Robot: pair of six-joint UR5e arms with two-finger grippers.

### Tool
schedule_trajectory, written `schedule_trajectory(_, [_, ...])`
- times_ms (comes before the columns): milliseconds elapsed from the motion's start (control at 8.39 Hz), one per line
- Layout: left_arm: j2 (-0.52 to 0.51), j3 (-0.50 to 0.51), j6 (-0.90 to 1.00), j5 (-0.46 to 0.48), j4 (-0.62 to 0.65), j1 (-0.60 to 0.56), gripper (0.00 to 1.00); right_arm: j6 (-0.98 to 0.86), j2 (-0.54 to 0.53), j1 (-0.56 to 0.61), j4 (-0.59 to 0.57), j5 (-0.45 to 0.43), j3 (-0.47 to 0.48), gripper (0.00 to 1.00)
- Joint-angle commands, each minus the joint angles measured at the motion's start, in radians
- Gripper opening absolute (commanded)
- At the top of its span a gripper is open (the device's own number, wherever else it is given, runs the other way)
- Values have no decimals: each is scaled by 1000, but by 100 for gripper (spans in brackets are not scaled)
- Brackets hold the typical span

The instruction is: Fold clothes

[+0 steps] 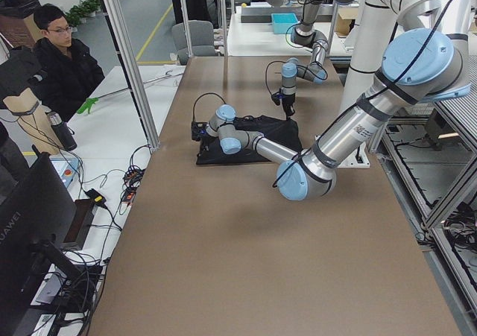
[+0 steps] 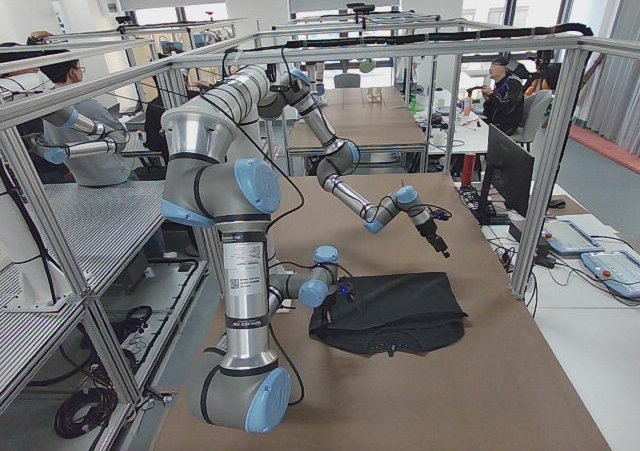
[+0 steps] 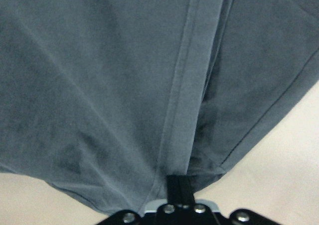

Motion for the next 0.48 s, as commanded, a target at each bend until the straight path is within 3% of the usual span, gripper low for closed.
schedule_trajectory(0, [0,0,0,-1,5,-2,94,1,0,40,0,14,3,95])
schedule_trajectory(238, [0,0,0,-6,6,-2,94,-13,42,113,-3,10,-30,95])
schedule_trajectory(358, [0,0,0,-9,6,-5,94,-63,121,148,-2,2,-109,95])
